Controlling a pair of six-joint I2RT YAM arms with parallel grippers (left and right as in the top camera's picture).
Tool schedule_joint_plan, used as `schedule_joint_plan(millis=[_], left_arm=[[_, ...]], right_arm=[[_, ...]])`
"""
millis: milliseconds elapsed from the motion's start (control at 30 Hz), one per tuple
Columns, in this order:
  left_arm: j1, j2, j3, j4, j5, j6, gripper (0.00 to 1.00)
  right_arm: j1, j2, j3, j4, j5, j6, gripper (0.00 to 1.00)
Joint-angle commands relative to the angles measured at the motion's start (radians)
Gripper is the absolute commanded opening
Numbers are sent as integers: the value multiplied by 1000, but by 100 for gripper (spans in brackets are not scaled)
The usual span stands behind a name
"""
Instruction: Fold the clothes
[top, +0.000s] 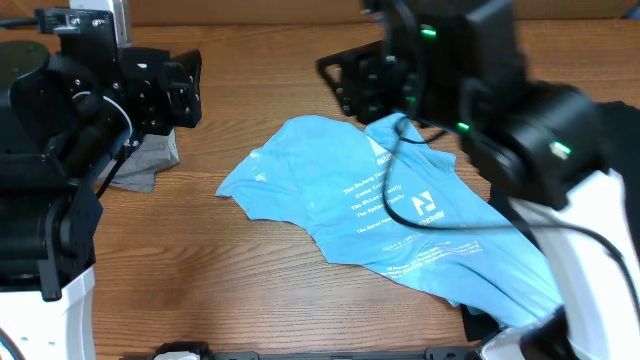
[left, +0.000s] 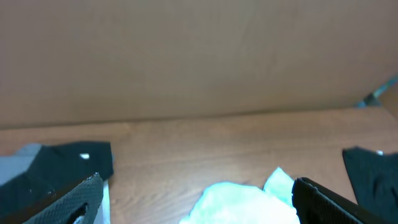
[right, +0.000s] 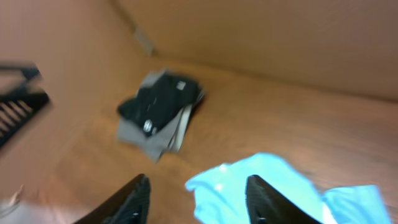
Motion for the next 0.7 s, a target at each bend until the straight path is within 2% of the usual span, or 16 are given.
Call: schedule_joint_plan(millis=[0,100,300,400,500,667], left_arm=[[-27,40,18,-25,66,48,100],[-98,110,18,-84,76,74,100],[-235,347,18,-238,-12,117,100],[-257,477,18,-282,-42,117,100],[-259,610,18,-303,-55,117,94],[-254,808,18,-333,-64,100,97]], right_arm=[[-15,-119,27,10,164,1,58],[-15,-182,27,7,242,46,61],[-15,-273,27,-23,331,126,68],[-15,-302,27,-41,349,137,68],[-15,-320,27,-53,352,137,69],[-15,-333,27,-98,356,152,73]])
